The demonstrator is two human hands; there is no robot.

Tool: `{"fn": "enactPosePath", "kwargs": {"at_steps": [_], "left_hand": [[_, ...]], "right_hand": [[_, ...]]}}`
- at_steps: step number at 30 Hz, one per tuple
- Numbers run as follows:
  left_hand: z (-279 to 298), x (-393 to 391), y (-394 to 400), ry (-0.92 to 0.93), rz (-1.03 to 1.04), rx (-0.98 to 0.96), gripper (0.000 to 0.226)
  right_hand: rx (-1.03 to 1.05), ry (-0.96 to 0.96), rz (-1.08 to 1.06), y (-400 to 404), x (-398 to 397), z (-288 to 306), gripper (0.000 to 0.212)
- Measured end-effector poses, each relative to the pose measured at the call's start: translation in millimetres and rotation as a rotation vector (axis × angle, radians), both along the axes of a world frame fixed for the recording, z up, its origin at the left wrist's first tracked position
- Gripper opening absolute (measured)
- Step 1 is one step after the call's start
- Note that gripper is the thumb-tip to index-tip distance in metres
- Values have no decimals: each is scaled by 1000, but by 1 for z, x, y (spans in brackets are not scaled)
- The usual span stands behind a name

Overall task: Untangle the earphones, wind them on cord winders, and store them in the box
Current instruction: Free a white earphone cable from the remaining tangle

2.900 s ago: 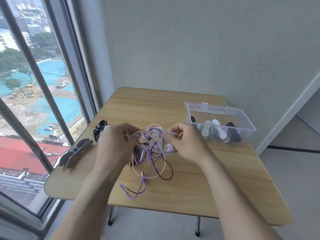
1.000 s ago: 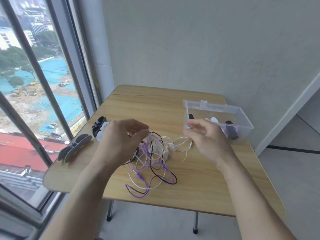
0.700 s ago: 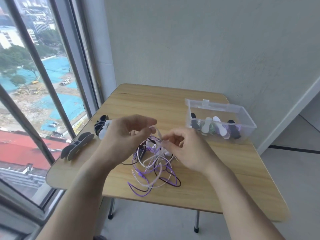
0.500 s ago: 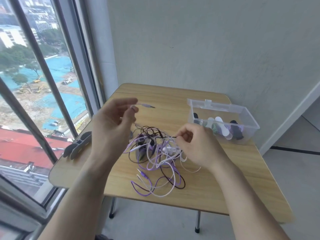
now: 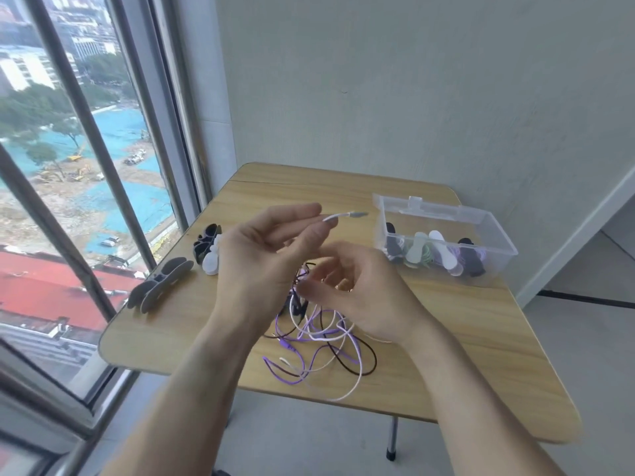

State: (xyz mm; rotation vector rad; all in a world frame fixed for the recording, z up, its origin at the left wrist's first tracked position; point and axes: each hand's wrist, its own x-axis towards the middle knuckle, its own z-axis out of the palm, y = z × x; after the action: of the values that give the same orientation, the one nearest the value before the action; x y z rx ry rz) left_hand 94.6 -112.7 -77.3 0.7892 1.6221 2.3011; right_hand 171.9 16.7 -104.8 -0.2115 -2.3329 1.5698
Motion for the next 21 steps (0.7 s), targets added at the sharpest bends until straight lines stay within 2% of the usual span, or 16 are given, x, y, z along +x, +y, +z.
{"fn": "enactPosePath", "kwargs": {"at_steps": [2,3,5,7,9,12,15,18,21], "left_hand": [[2,5,5,-95,-63,102,27],[2,8,7,-96,-78,111,27],[-2,8,10,42,-49,-7,23],[-10,4,12,252,-20,-239,25],[-14,1,12,375,-40,-393,28],[-14,-4,9,395,-129,-477,27],[-16,-12,4,469,-61,-603,16],[-19,-15,3,431,-7,-593,17],[-18,-16,3,447,32,-586,21]], "right_hand": [[129,-27,-59,-5,-2,-3,12],[175,-21,-100,-7,-3,-3,12],[199,10,-155,-6,-4,-2,20],[33,84,-164,-2,-3,3,20],[-191,156,-180,2,0,8,16],[-314,165,-237,7,3,10,16],[-545,232,-308,17,7,16,15],[-665,333,-385,28,12,26,15],[-693,415,-401,34,17,29,18]]}}
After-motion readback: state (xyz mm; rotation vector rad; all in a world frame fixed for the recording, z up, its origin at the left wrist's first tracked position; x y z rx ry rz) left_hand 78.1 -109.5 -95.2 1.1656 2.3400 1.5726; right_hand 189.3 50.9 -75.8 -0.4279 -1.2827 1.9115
